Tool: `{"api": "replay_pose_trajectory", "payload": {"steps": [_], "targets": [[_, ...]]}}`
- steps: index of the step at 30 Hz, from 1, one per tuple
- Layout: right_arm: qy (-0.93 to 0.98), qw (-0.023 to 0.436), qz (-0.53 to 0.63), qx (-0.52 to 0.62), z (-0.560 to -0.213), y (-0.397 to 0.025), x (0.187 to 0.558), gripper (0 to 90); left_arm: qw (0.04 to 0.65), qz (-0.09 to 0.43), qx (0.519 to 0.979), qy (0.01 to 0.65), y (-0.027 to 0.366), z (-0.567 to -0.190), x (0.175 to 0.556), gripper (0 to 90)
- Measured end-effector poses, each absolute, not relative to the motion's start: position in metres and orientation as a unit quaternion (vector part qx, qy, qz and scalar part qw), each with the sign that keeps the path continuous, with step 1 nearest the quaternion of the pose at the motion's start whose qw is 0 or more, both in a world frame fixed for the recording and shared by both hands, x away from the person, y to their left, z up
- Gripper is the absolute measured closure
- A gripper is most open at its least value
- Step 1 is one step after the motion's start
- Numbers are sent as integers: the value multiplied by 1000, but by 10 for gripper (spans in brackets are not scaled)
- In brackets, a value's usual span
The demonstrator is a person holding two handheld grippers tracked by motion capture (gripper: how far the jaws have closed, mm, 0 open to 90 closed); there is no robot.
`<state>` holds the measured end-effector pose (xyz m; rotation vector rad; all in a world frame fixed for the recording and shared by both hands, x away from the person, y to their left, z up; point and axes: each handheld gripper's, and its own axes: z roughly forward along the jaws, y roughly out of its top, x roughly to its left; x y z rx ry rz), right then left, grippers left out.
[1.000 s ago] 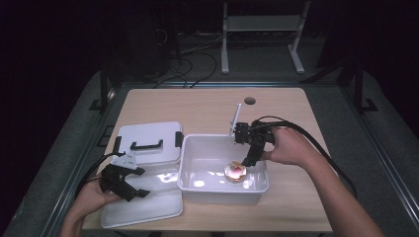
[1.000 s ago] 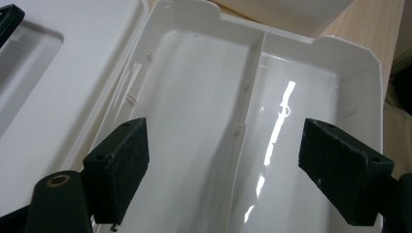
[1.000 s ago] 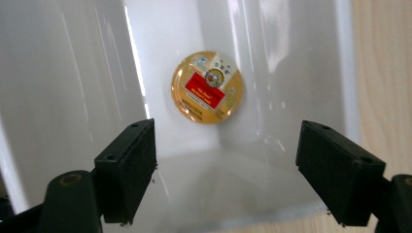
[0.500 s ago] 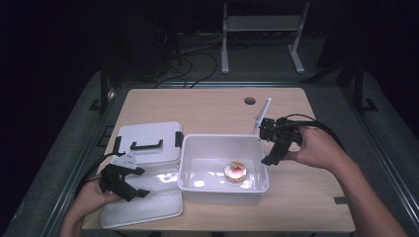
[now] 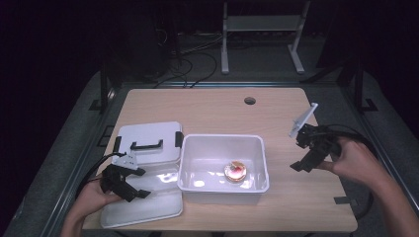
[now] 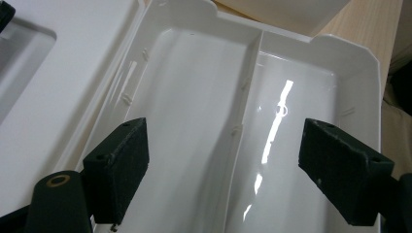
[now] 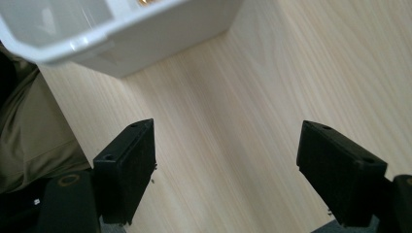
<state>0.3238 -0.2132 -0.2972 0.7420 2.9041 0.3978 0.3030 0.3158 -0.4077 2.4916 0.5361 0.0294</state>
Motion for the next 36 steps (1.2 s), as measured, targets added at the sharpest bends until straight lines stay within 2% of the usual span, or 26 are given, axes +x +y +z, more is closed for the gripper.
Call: {"api": "replay_pose_trajectory", "payload": {"steps": [7,18,36], "targets": [[943,51,154,289,-316,-247,311,215,285,7,938,198,312,-410,303,179],[922,43,195,332,-356,-273,288,207,286,9,937,201,313,-411,303,174],[888,70,258,374,-406,-262,270,201,283,15,938,202,315,-412,303,174]]}}
